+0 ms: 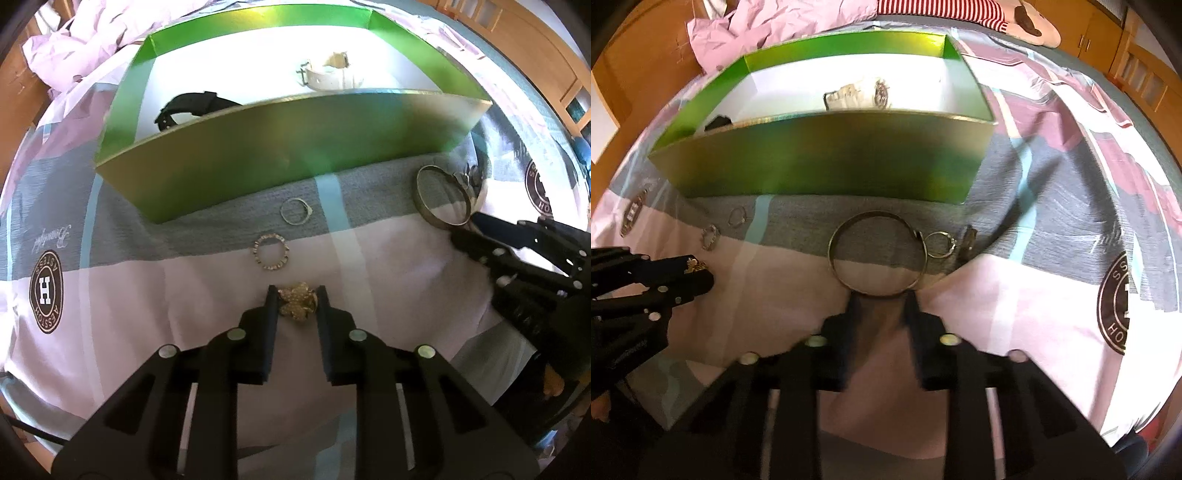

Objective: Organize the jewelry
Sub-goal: 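Carry the charm and bangle over the green box and open both tools, then grasp the rhinestone ring with the left tool while the right tool grasps a silver ring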

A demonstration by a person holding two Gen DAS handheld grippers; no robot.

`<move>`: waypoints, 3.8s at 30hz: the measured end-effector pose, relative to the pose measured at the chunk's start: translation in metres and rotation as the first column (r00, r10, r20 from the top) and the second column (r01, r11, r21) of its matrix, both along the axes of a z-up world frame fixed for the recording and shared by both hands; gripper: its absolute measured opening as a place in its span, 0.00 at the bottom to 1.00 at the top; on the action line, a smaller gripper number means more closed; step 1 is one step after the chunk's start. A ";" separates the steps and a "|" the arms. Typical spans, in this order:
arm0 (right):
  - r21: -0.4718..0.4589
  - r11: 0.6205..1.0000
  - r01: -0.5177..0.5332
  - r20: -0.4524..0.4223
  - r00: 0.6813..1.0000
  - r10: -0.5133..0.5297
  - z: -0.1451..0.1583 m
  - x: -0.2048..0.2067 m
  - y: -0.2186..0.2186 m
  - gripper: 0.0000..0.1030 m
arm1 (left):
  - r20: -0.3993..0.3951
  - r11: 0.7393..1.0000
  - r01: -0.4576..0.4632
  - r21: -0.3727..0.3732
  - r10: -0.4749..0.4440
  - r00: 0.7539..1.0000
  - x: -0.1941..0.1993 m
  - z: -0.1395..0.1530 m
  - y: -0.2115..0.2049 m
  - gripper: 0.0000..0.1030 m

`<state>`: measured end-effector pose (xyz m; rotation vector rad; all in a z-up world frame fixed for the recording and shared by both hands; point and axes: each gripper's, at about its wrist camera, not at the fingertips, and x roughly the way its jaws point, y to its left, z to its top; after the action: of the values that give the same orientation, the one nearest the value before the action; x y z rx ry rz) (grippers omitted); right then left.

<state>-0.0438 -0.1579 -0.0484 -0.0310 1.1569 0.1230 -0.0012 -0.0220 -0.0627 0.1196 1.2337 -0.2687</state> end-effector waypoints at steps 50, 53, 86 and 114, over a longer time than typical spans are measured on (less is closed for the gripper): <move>-0.019 0.996 -0.090 0.008 0.996 0.090 -0.015 0.039 -0.002 0.58 | -0.005 1.000 -0.001 0.003 0.001 1.000 -0.002 -0.007 -0.005 0.19; 0.007 0.997 -0.083 0.020 0.996 0.083 -0.008 0.032 -0.003 0.58 | 0.010 1.000 -0.015 -0.005 0.015 1.000 -0.003 -0.003 -0.003 0.19; 0.080 0.995 -0.057 0.144 0.989 0.045 0.037 0.116 0.010 0.63 | 0.158 0.984 -0.143 -0.107 0.159 0.975 0.103 0.057 0.042 0.22; 0.049 0.995 -0.089 0.024 0.996 0.088 -0.007 0.043 -0.028 0.66 | 0.018 0.999 -0.032 0.008 0.032 0.999 0.019 0.002 0.007 0.59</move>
<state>-0.0012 -0.1858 -0.0553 -0.0398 1.1310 0.2295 0.0177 -0.0155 -0.0603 0.1094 1.2182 -0.2345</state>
